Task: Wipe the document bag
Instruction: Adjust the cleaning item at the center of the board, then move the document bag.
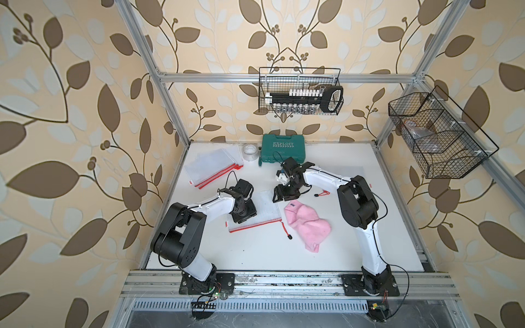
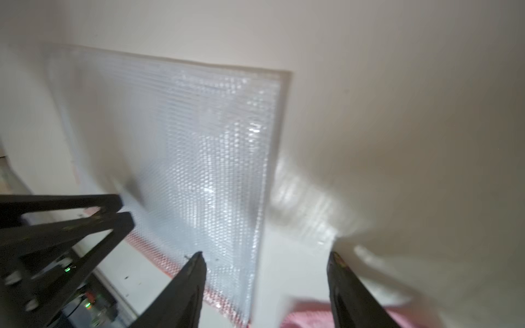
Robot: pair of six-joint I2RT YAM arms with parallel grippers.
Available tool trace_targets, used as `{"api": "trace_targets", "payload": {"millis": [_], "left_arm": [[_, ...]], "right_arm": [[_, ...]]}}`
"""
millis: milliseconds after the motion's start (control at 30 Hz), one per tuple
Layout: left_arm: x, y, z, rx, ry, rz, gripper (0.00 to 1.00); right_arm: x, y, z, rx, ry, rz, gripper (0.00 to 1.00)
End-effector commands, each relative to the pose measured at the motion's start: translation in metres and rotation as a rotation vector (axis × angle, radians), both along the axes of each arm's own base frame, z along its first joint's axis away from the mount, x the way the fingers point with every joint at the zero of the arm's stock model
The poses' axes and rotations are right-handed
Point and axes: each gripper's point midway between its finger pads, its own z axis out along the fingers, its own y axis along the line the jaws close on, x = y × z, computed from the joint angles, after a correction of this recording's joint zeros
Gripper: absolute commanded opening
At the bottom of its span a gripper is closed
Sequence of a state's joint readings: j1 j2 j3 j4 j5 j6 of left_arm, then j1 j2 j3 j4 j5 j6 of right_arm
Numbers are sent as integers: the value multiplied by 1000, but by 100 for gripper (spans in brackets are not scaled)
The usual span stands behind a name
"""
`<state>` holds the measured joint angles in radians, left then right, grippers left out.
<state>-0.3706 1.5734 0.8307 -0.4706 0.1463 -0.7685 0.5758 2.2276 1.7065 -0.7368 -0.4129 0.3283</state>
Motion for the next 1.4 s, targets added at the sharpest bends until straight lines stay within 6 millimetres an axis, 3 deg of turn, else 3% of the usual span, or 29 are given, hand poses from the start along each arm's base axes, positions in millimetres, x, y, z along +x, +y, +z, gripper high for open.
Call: {"api": "trace_targets", "payload": {"millis": [0,233,367,467,600,700,800,833,933,1067,1200,1367], "left_arm": [[-25,26,-33,107,116,27,47],[-26,25,-35,107,122,25,47],[-28,26,-36,106,122,29,47],[-30,27,-37,106,123,31,47],[-30,28,-34,107,116,37,47],[-24,26,-19,85,60,47,48],[-11,27,17,78,-34,54,51],[-5,29,41,72,-102,56,53],[7,36,95,55,-220,66,55],[10,41,142,41,-307,57,56],[5,39,152,2,-334,59,56],[4,34,136,-11,-287,50,56]], "right_arm": [[-32,6,-43,-1,158,11,65],[-49,22,-64,62,232,-1,65],[-46,33,-56,171,239,-36,60],[-42,35,-44,195,212,-38,48],[-36,28,-27,177,157,-50,17],[-25,24,-2,142,85,-37,1],[-11,25,35,106,7,-15,0],[-5,22,49,88,-21,-14,0],[16,-12,87,-12,-84,-39,0],[37,-100,114,-199,-104,-113,0],[51,-181,120,-296,-110,-194,0],[66,-272,98,-479,-93,-264,0]]}}
